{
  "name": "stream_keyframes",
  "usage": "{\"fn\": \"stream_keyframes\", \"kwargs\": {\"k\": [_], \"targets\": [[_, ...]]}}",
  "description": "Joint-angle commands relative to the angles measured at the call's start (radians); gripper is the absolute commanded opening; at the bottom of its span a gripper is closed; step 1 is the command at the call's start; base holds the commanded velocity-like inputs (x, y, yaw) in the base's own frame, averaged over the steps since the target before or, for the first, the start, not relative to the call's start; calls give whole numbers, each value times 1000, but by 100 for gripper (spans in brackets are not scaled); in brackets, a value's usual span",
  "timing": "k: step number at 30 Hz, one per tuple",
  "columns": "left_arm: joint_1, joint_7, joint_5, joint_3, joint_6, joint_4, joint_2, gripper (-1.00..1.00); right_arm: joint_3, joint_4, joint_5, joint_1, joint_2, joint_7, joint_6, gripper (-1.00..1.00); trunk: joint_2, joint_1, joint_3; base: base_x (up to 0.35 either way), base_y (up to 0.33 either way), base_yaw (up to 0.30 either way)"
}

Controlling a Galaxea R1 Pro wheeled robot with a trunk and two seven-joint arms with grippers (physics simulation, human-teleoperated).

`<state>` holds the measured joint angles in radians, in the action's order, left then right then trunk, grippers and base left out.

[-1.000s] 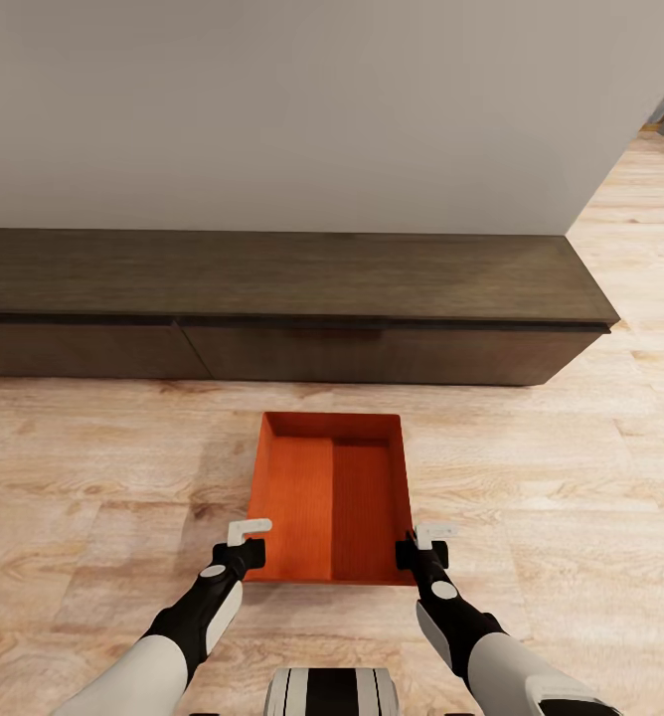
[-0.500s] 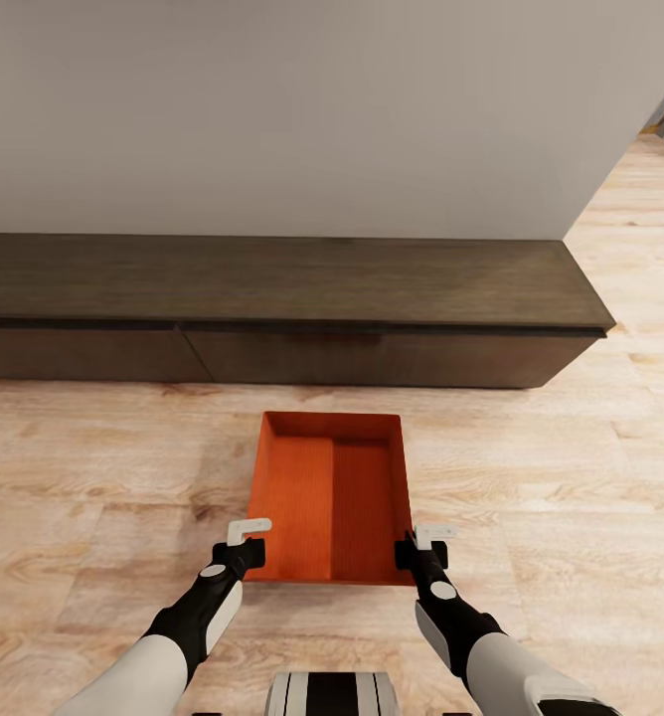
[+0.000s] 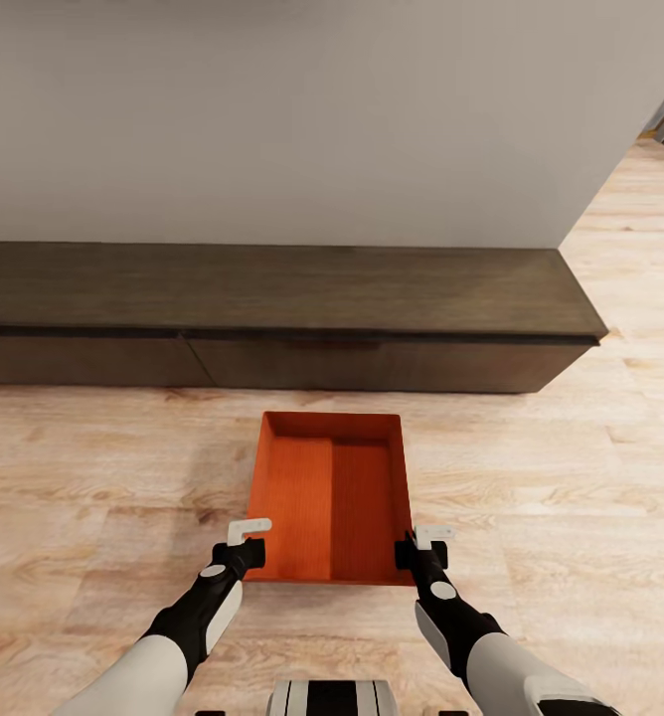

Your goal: Move the two storage containers from the living room to the garage. In the garage, place one container on the floor and stack the other container on top of it (either order is fine).

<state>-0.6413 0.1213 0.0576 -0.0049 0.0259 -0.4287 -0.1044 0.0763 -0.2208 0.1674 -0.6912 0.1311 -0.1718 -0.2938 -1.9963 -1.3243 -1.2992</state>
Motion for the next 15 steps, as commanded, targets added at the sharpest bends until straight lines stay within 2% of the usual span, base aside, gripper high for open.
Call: {"fn": "stream_keyframes", "kwargs": {"k": [1, 15], "targets": [[0, 9, 5, 3, 3, -1, 0, -100, 21, 0, 11, -1, 0, -2, -4, -100, 7, 4, 3, 0, 0, 0], [0, 9, 11, 5, 4, 2, 2, -100, 25, 0, 12, -1, 2, -2, -4, -100, 105, 58, 47, 0, 0, 0]]}}
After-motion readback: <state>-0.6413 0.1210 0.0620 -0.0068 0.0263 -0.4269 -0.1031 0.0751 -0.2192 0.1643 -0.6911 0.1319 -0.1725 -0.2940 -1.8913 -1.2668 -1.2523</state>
